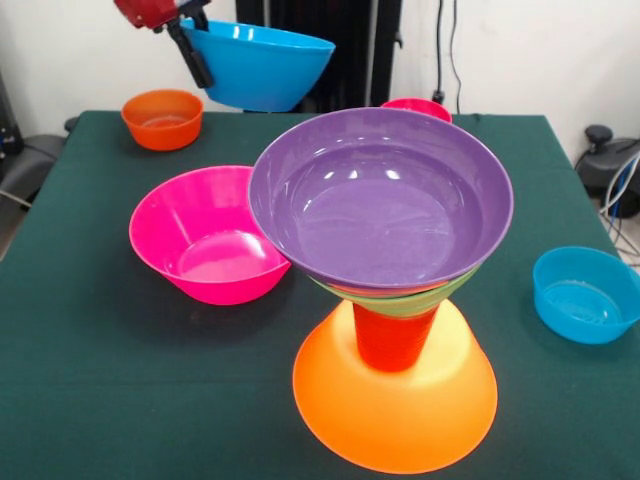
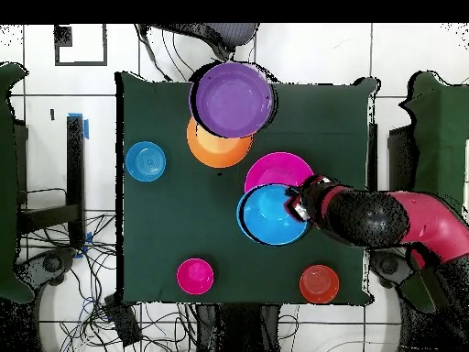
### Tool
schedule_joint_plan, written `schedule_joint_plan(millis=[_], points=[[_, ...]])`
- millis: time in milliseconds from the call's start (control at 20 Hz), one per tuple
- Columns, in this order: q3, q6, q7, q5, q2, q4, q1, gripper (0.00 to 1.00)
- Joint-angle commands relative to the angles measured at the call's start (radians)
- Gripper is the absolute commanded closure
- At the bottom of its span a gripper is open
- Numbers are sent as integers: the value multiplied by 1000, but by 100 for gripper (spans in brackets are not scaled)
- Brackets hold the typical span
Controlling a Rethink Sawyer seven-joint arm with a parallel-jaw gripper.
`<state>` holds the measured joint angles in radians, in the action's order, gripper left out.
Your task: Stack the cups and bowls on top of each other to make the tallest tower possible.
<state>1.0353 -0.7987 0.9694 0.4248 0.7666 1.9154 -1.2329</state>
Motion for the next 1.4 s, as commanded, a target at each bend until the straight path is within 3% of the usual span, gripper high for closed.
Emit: schedule_joint_plan(millis=[50, 750, 1400], points=[[-97, 25, 223, -53, 43, -83, 113, 100], [-146, -14, 182, -117, 53, -151, 154, 100], [-140, 0, 163, -191, 80, -170, 139, 100]])
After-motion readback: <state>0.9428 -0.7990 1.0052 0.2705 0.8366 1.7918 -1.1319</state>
